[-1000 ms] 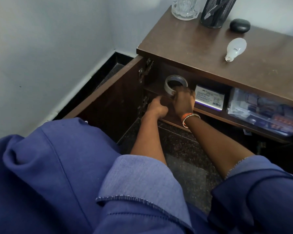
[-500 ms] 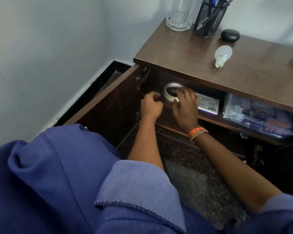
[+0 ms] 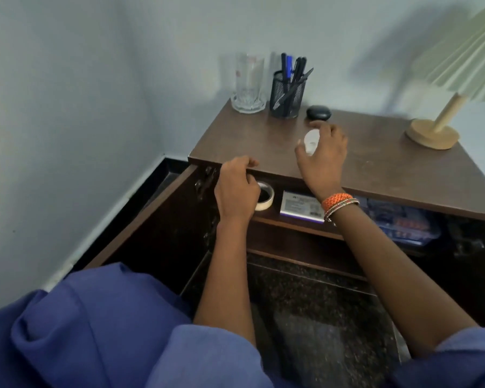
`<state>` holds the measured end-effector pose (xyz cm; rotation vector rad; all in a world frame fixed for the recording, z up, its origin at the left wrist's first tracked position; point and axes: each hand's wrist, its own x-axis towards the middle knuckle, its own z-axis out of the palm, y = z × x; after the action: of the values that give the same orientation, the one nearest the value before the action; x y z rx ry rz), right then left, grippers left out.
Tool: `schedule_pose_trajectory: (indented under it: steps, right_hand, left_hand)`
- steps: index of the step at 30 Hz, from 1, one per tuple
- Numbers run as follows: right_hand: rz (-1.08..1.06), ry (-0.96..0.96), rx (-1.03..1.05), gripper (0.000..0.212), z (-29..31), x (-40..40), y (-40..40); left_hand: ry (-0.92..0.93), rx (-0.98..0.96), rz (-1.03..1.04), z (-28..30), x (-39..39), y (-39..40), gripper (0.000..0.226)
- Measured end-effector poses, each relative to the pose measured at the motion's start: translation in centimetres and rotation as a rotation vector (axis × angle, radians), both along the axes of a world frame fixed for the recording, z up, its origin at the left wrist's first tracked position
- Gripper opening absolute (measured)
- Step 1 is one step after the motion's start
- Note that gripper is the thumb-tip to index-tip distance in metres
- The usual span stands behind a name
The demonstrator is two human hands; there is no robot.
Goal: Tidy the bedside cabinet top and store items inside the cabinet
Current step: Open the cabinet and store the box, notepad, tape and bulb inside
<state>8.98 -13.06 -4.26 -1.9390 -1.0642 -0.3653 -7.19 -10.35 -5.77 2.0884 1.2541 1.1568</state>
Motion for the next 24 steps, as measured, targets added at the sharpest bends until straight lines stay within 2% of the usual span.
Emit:
schedule_pose_trajectory:
  steps: [3, 5, 8, 14, 19, 24]
  right_hand:
    - [-0.040, 0.117, -0.139, 0.056, -0.1, 1.3, 1.5]
    - [-0.045, 0.186, -0.211, 0.069, -0.5, 1.8, 2.3]
    - [-0.040, 0.239, -0.229, 0.076, -0.9, 2.1, 2.7]
    - [-0.033, 0.264, -0.186, 0.069, -1.0, 2.1, 2.9]
    - [-0.016, 0.159, -0.273, 0.059, -1.3, 2.0, 2.8]
    - [0.002, 0.107, -0.271, 0.050, -1.5, 2.1, 2.7]
  left_hand:
    - [0.130, 0.094, -0.065, -0.3, 0.9, 0.1, 0.050]
    - [0.220, 0.093, -0.083, -0.9, 1.4, 0.1, 0.062]
    - [0.289, 0.069, -0.075, -1.9, 2.0, -0.2, 0.075]
    - [0.374, -0.006, -0.071, -2.9, 2.8, -0.3, 0.072]
    - [0.329, -0.042, -0.067, -2.6, 3.0, -0.2, 0.068]
    - [0.286, -0.043, -0.067, -2.9, 2.8, -0.1, 0.065]
